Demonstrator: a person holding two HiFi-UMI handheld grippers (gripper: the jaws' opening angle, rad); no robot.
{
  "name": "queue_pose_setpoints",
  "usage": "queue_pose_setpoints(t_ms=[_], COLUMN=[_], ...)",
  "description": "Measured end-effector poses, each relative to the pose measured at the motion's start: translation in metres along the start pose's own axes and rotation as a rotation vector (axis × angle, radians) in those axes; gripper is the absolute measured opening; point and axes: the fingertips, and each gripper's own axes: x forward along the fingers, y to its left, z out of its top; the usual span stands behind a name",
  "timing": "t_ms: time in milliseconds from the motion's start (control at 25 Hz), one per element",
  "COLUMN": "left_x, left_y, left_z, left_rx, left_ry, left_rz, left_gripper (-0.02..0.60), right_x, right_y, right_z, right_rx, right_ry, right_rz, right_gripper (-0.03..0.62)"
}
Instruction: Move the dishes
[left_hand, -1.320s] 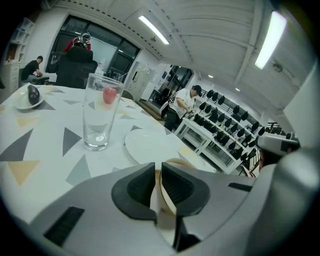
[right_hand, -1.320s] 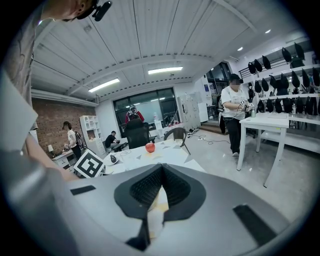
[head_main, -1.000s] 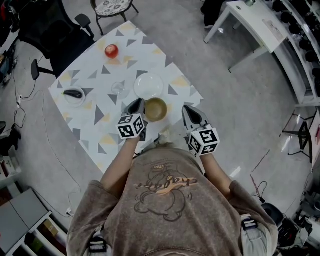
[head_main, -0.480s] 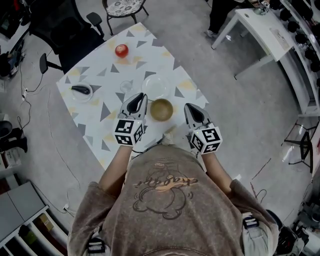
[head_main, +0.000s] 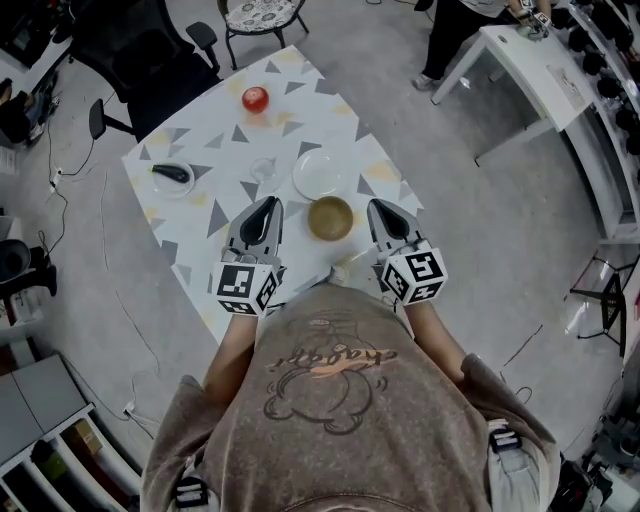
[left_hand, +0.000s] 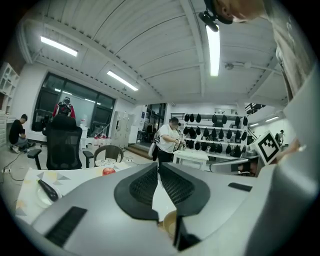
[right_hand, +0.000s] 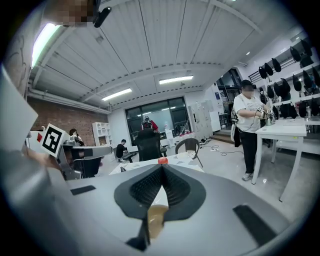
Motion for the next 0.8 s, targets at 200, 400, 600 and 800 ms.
queue_pose_setpoints(t_ms=[200, 400, 600, 800], left_x=[-0.009, -0.011, -0.012, -0.012], left_y=[0.006, 0.013, 0.017, 0.018], left_z=[0.004, -0.009, -0.025, -0.031], left_rx=[0.010, 0.006, -0.002, -0.007], left_ry=[-0.036, -0.029, -0.013, -0.009], left_rz=[0.024, 0.044, 0.062, 0.066], left_gripper=[0.029, 0.028, 0.028, 0.025], right_x=[0.004, 0.006, 0.008, 0.011], right_y=[0.010, 0.017, 0.020, 0.019], right_z=[0.008, 0.005, -0.001, -0.002], right_rx=[-0.012, -0.024, -0.042, -0.049], right_ry=[-0.028, -0.039, -0.037, -0.032], right_rz=[0.031, 0.054, 0.054, 0.050], right_gripper=[0.006, 0.006, 0.006, 0.006])
